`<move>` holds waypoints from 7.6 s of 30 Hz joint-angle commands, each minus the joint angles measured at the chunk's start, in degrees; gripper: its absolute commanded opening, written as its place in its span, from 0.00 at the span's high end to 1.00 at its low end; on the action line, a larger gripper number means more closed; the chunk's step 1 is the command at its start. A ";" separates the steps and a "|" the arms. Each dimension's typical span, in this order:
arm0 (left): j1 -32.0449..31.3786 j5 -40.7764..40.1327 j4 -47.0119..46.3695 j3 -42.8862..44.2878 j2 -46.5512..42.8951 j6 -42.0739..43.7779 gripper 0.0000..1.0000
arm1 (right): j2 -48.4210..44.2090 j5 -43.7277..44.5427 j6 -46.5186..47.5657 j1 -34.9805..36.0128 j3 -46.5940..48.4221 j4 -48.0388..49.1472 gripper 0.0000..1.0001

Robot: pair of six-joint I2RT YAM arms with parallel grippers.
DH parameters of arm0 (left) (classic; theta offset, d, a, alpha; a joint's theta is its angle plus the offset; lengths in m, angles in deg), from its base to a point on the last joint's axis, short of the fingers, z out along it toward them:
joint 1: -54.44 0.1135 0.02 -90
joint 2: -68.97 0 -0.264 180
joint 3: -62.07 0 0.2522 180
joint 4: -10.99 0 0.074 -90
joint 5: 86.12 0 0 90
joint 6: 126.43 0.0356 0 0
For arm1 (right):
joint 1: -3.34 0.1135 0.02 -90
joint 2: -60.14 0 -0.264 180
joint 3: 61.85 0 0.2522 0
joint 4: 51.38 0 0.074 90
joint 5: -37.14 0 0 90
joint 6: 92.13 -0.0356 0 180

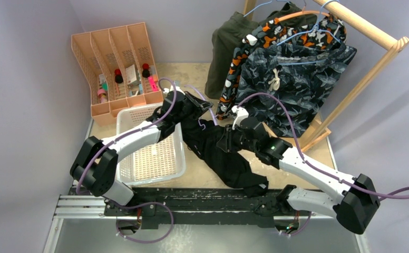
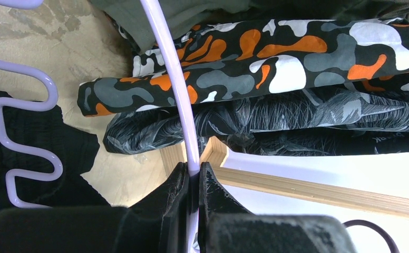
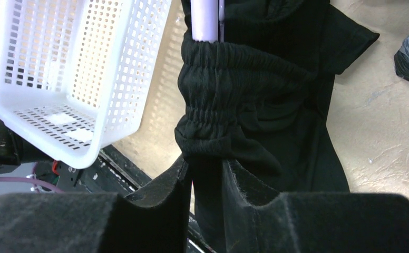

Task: Remove the shorts from the hanger
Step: Remove the shorts from the hanger, then place the hanger on the clothes rod.

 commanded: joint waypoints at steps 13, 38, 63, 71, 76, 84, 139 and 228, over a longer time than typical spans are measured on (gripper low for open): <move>0.20 -0.56 -4.48 2.29 -1.42 1.30 1.00 | 0.63 -3.48 1.10 -0.04 5.16 -3.23 0.71; 1.24 -3.74 5.15 8.35 -3.79 10.25 1.00 | -0.34 -3.42 1.03 -0.04 2.53 -6.68 1.00; 7.36 -16.10 32.02 27.73 -19.46 25.77 1.00 | 16.79 7.03 1.69 -1.63 16.65 1.53 1.00; 7.36 -14.48 33.83 25.00 -23.56 24.63 1.00 | 21.47 9.20 7.86 -2.15 33.03 -0.21 1.00; 7.32 -14.85 32.34 23.59 -25.49 23.04 1.00 | 20.85 10.18 13.91 -2.19 48.21 -2.45 1.00; 7.36 -18.28 34.00 23.96 -28.12 23.36 1.00 | 16.45 2.55 12.25 -2.06 48.95 1.21 1.00; 14.43 24.42 2.29 19.80 -8.40 0.02 1.00 | -6.57 -21.22 2.42 -2.24 -1.51 24.84 0.44; 15.31 15.21 24.97 7.84 -25.87 12.46 0.26 | -48.94 -22.58 -11.72 -2.41 18.06 -20.69 1.00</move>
